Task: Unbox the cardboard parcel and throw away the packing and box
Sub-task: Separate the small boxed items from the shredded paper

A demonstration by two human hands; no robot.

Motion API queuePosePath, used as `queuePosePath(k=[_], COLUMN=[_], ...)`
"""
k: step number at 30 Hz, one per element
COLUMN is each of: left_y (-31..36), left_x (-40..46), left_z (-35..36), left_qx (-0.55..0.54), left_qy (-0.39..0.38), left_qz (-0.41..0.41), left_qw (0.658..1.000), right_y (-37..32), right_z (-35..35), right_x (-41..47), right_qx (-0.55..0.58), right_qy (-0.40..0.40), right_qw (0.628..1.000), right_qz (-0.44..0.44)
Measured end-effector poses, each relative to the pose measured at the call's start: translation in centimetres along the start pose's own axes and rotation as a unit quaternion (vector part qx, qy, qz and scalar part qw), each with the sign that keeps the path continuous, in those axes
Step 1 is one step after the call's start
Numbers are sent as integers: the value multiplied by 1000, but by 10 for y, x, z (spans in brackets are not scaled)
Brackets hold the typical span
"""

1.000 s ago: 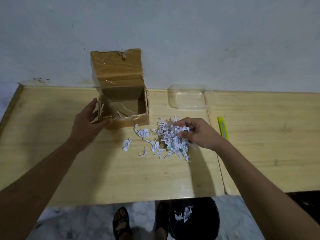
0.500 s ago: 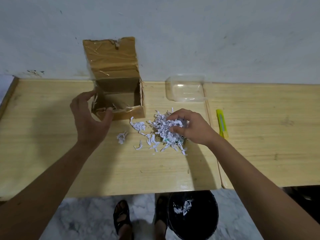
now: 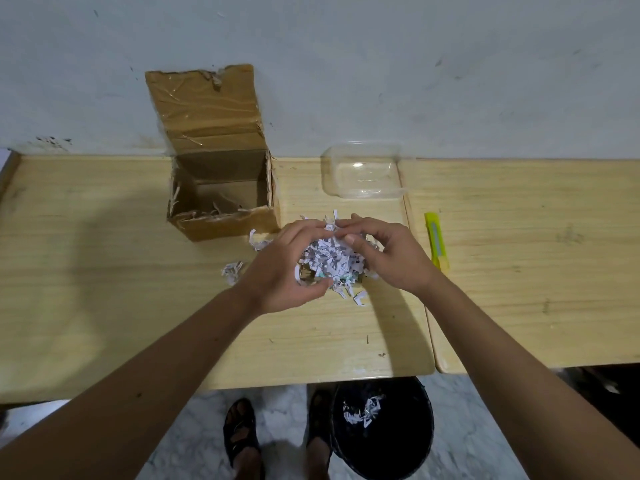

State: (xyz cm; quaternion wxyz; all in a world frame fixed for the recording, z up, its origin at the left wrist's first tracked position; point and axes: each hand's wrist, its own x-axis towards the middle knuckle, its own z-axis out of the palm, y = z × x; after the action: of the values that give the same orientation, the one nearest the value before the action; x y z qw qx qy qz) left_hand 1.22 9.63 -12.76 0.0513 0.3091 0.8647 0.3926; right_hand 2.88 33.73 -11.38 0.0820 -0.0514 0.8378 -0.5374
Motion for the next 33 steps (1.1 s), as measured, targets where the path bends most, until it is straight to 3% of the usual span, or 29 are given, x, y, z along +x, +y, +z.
queuePosePath(k=[4,9,15,21,33], left_y=[0,-11,-26,-42,-57], left_x=[3,10,17,25,33], left_z=[12,24,32,23,18], left_qx=[4,15,-30,-21,-124], left_qy=[-37,-87,-39,10,19], left_qz=[-18,-67,-77,-75,-197], left_qw=[999,994,996,997,972], right_y=[3,21,34,38,35], right_z=[-3,-3,10,9,10], right_x=[-14,-22,-4,12,44], right_qx=[-53,-111,-138,-110,-14], right_qy=[41,-35,-34,12,-35], right_qw=[998,993,990,994,995], right_qz=[-22,-11,-24,20,90])
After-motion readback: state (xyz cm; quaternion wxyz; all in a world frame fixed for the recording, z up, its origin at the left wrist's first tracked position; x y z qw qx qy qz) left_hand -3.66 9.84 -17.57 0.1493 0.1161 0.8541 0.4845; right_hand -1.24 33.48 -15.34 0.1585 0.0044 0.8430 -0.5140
